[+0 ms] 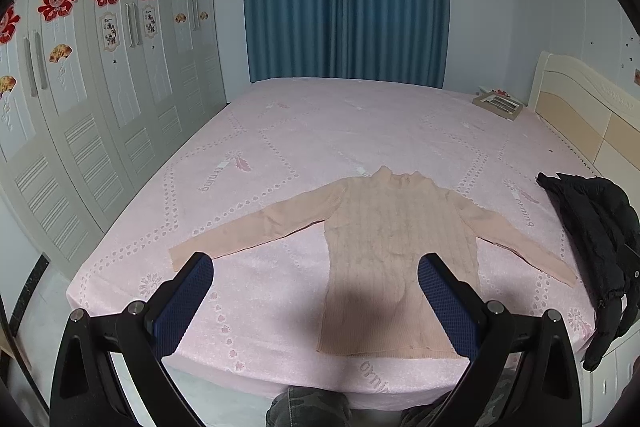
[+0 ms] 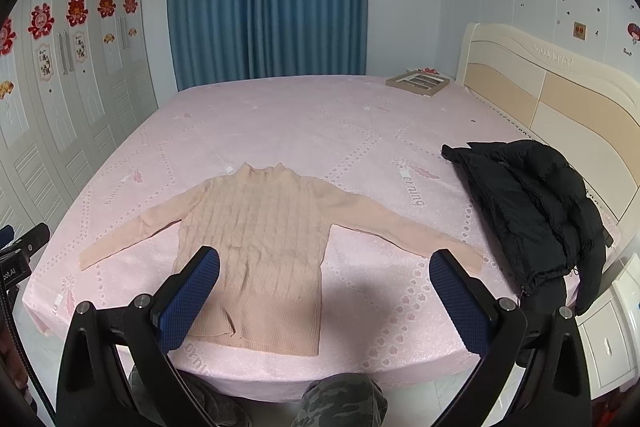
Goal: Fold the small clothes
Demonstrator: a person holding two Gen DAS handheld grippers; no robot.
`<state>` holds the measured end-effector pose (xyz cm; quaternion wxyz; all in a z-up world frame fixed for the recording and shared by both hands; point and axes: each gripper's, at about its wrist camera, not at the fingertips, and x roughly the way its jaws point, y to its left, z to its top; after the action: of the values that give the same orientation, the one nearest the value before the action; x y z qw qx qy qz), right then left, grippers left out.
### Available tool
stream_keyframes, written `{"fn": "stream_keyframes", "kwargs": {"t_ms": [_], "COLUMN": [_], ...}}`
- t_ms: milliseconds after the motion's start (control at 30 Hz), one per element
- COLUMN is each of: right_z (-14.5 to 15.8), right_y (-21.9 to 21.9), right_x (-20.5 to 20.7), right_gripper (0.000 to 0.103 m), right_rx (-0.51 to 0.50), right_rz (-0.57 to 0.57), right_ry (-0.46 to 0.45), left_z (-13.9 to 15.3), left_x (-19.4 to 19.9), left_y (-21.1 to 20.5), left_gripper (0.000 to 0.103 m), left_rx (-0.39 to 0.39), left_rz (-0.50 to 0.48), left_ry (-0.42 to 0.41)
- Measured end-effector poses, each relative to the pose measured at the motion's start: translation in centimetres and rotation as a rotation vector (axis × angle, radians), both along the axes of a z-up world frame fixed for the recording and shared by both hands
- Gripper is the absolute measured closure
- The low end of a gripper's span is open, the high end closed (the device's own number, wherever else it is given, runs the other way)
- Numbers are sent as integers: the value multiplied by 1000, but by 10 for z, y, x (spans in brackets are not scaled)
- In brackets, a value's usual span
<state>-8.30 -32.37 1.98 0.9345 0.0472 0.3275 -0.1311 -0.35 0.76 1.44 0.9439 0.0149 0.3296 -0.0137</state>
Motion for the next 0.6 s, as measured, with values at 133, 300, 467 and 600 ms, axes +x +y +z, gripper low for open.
{"fn": "stream_keyframes", "kwargs": {"t_ms": [133, 300, 467, 600], "right_z": [-1, -3, -4, -6], "right_y": [0, -1, -2, -3], "right_x": [-1, 0, 1, 2], "right_gripper": [1, 1, 1, 1], "right_rx": [2, 4, 4, 0], "right_rz": [-1, -3, -5, -2], "right_ry": [-2, -3, -1, 0], "left_z": [-1, -1, -1, -1], "left_x": [0, 2, 4, 6], "left_y": [2, 2, 4, 4], "left_gripper": [0, 0, 0, 0], "left_rx": [0, -2, -6, -3], "left_rz": [3, 5, 5, 0], "left_ry": [3, 9, 9, 9]}}
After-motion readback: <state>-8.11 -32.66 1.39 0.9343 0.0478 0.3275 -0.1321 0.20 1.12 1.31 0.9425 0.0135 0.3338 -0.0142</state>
